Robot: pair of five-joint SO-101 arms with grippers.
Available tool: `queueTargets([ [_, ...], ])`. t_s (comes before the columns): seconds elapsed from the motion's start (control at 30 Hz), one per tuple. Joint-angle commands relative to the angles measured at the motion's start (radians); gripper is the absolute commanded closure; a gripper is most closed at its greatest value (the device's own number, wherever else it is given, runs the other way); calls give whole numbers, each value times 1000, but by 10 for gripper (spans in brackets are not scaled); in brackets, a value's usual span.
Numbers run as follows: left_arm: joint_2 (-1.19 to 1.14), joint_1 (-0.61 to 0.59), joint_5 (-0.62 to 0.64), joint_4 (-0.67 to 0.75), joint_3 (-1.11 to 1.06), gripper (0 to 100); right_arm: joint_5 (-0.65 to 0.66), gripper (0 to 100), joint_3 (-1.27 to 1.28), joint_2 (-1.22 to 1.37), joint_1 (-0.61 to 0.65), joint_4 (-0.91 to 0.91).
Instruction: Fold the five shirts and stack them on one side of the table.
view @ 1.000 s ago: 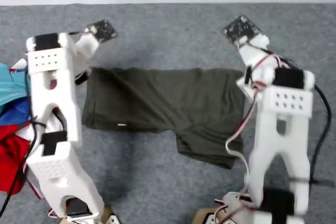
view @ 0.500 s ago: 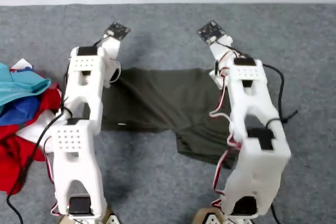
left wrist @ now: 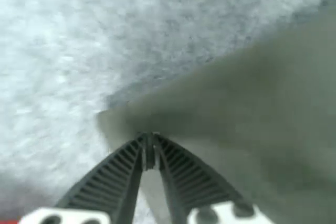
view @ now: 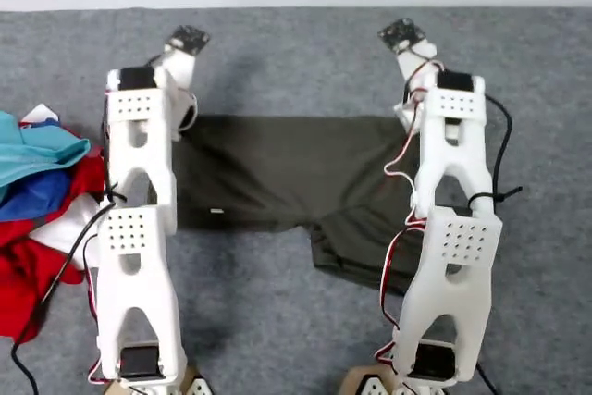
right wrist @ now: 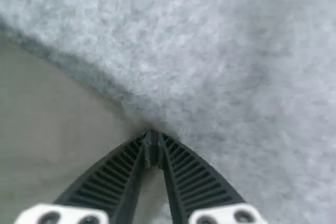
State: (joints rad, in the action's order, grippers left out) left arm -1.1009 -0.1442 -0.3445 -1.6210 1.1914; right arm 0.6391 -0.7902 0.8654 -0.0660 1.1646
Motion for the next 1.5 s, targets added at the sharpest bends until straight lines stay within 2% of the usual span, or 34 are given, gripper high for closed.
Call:
queueTargets([
  [0.0, 20, 5, 8, -124, 199, 994, 12, 988, -150, -41, 7, 99],
  [0.2, 63, 20, 12, -137, 285, 994, 8, 988, -301, -82, 65, 312],
  [0.47, 244, 81, 12, -135, 22, 994, 3, 988, -505, -94, 104, 625],
  [0.63, 354, 161, 12, -133, -131, 994, -155, 988, -609, -162, 19, 633],
  [0.73, 397, 221, 12, -133, -193, 994, -203, 988, -624, -254, -31, 633],
  [1.07, 503, 549, 12, -132, -400, 994, -233, 988, -623, -656, -163, 634],
  [1.27, 502, 786, 11, -132, -463, 994, -233, 988, -577, -796, -318, 634],
  [1.47, 503, 959, 11, -132, -501, 871, -229, 985, -407, -969, -475, 633],
])
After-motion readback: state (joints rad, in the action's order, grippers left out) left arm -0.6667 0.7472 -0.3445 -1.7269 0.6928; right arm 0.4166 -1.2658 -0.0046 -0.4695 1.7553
